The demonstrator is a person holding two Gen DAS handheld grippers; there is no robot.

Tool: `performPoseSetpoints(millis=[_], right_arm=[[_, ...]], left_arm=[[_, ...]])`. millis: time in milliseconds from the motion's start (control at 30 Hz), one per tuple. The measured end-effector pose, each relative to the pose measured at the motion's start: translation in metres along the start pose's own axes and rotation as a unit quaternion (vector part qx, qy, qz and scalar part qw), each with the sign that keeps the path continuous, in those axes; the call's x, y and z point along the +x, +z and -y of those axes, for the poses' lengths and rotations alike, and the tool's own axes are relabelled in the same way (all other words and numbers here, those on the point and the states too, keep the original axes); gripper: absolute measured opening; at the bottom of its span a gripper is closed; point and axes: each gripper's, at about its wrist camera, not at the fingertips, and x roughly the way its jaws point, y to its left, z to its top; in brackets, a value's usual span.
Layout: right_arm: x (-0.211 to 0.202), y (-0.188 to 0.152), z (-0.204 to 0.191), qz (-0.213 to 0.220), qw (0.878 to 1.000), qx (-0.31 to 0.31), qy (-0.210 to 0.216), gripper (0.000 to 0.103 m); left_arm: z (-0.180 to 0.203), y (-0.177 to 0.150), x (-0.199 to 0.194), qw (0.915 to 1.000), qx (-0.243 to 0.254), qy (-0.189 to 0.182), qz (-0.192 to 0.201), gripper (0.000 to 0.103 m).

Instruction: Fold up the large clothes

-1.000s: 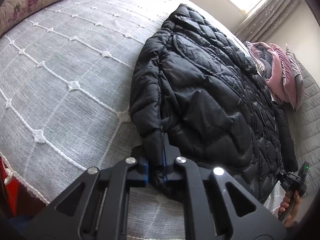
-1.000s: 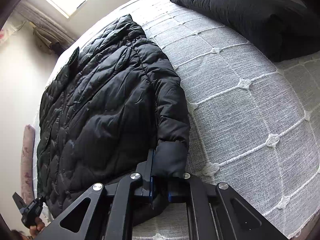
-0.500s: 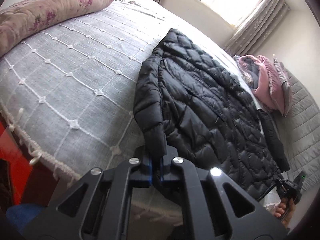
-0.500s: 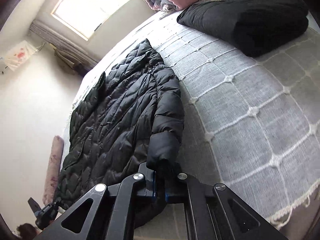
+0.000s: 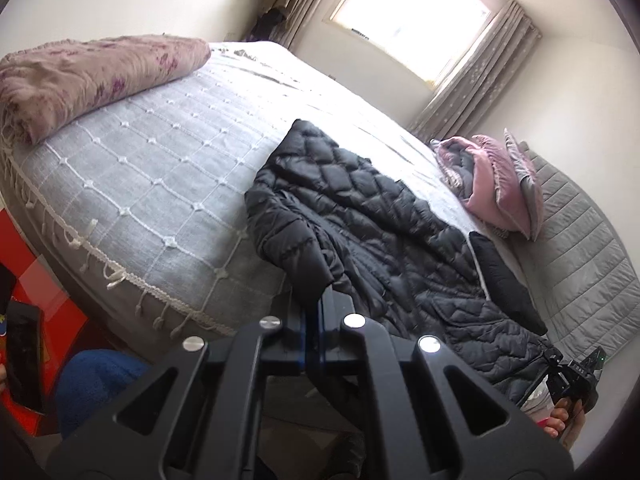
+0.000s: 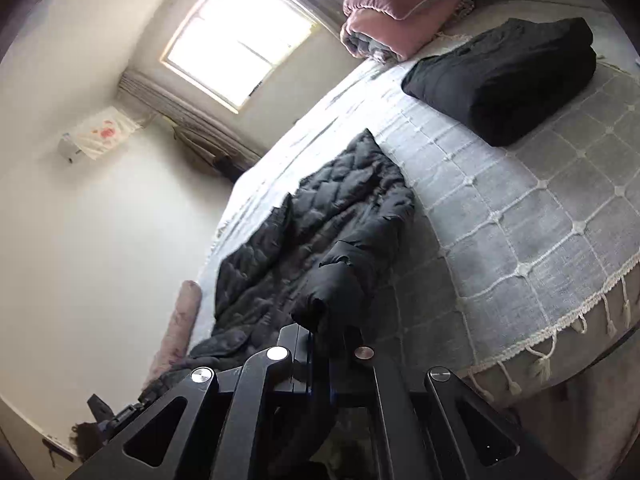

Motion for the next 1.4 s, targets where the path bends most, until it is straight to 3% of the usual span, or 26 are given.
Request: performPoseSetpoints(millis=[233, 433, 667, 833, 967, 1033, 1067, 1133, 1200, 1233, 1267, 1400], right_arm=[[-0.012, 0.019, -0.029, 0.027, 0.998, -0.011, 0.05, 0.004], [0.001, 0.048, -0.033, 0.043, 0.997, 0.005, 0.057, 0.004], [0.057, 0.092, -0.038, 0.042, 0.997, 0.029, 0.059, 0.004], [0.112, 0.137, -0.029, 0.04, 0.994, 0.087, 0.055, 0.004], [0.17, 0.165, -0.009, 0.022, 0.992, 0.125, 0.022, 0.008], [0.196, 0.172, 0.002, 0.016, 0.991, 0.136, -0.003, 0.009], [0.207, 0.174, 0.008, 0.013, 0.99, 0.138, -0.017, 0.014], [0.225, 0.177, 0.019, 0.004, 0.99, 0.133, -0.053, 0.024], [0.229, 0.178, 0.028, 0.019, 0.988, 0.113, -0.104, 0.036], [0.226, 0.177, 0.032, 0.03, 0.987, 0.1, -0.123, 0.057], [0.221, 0.177, 0.036, 0.037, 0.986, 0.094, -0.135, 0.07], [0.214, 0.185, 0.042, 0.046, 0.982, 0.044, -0.179, 0.07]], left_arm=[[0.01, 0.018, -0.02, 0.9995, -0.01, -0.016, 0.025, 0.005], [0.018, 0.047, 0.005, 0.9992, -0.015, 0.001, 0.037, 0.005], [0.03, 0.09, 0.048, 0.998, -0.046, 0.009, 0.042, 0.004], [0.039, 0.133, 0.097, 0.9966, -0.065, 0.028, 0.043, 0.005], [0.043, 0.158, 0.153, 0.9973, -0.057, 0.042, 0.022, 0.007], [0.041, 0.165, 0.179, 0.9981, -0.034, 0.05, 0.002, 0.014], [0.038, 0.169, 0.195, 0.9983, -0.02, 0.052, -0.016, 0.017], [0.026, 0.175, 0.212, 0.9983, -0.02, 0.038, -0.039, 0.04], [0.011, 0.177, 0.218, 0.9975, -0.039, 0.035, -0.048, 0.054], [0.002, 0.177, 0.219, 0.9969, -0.045, 0.036, -0.054, 0.058], [-0.005, 0.177, 0.222, 0.9962, -0.048, 0.037, -0.063, 0.059], [-0.02, 0.17, 0.252, 0.9906, -0.045, 0.052, -0.118, 0.06]])
